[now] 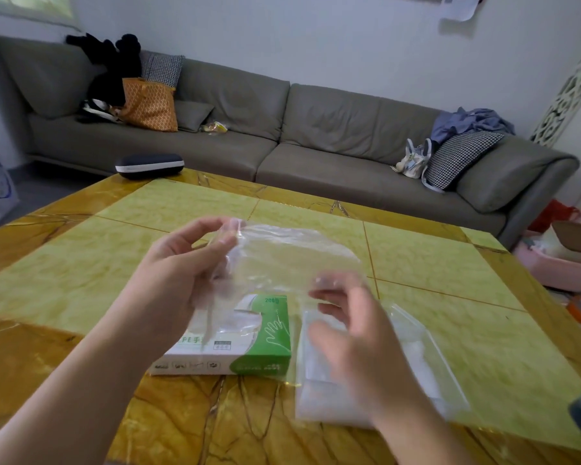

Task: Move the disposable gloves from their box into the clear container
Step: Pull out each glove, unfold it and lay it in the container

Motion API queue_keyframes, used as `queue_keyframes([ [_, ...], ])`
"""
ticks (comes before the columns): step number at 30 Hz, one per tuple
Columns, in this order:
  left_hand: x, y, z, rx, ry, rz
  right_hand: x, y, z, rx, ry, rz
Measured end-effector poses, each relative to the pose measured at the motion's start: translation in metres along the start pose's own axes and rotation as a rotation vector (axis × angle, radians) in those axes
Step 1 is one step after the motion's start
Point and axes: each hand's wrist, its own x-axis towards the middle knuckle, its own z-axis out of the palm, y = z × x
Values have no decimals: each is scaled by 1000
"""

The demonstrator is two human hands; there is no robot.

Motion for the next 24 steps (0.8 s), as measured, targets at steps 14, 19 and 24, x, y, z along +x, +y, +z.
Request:
queue_keyframes([
  [14,-12,-3,21,436,-168,63,15,19,-67,468,137,149],
  [19,-13,-1,21,449,-285,-102,14,22,-69,421,30,142],
  [24,-17,-1,29,508,-409,-191,12,20,-68,385,-62,172],
])
